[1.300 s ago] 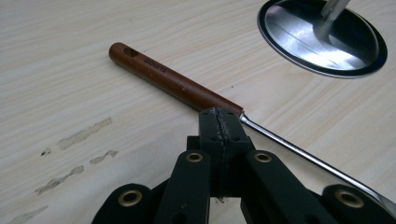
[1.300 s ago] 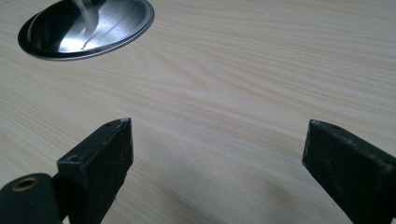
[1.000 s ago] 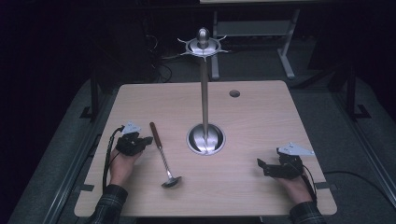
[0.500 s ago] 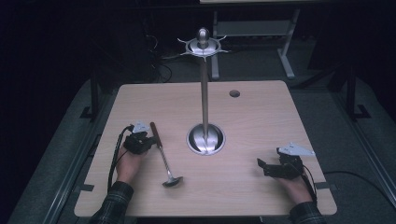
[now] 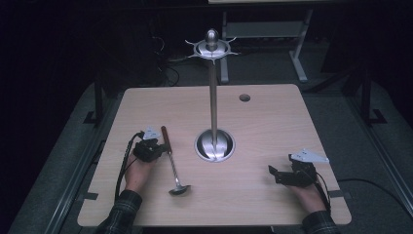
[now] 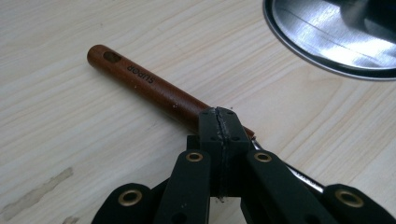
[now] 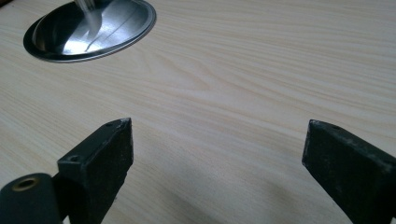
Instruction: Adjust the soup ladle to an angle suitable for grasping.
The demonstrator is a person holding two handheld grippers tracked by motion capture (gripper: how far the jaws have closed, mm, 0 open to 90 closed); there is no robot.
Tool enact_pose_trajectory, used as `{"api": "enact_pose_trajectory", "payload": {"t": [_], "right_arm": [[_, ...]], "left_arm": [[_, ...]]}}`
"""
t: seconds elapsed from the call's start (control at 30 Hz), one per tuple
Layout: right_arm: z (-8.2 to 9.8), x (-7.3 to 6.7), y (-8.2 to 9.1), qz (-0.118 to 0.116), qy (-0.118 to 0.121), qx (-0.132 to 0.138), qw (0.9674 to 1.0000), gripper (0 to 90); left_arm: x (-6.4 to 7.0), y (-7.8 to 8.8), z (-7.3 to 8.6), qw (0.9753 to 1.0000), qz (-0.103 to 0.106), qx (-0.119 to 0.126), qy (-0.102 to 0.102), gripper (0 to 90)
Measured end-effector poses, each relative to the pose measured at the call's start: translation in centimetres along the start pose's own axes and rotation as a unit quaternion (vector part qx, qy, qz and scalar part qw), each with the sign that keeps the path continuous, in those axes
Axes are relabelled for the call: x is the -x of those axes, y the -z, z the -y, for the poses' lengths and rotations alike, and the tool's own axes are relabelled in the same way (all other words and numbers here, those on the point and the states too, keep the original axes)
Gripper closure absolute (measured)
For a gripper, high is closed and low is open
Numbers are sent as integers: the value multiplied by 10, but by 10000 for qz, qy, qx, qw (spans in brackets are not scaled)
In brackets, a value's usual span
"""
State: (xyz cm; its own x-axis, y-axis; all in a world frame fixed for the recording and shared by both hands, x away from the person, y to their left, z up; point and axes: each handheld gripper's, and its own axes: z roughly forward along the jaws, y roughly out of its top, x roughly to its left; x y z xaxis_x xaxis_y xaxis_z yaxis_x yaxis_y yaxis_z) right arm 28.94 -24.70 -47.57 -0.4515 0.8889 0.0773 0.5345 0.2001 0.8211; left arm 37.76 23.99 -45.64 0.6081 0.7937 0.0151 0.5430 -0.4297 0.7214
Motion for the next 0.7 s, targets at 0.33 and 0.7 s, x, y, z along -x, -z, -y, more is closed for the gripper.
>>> {"api": "enact_pose_trajectory", "payload": {"t": [0.33, 0.7], "right_arm": [[1, 1, 1, 3, -17, 18, 10000, 85], [6, 2, 9, 19, -55, 93, 9999, 85]], "left_arm": [[8, -11, -9, 9999, 131, 57, -26, 897], [17, -19, -19, 9993, 328, 62, -148, 897]]}}
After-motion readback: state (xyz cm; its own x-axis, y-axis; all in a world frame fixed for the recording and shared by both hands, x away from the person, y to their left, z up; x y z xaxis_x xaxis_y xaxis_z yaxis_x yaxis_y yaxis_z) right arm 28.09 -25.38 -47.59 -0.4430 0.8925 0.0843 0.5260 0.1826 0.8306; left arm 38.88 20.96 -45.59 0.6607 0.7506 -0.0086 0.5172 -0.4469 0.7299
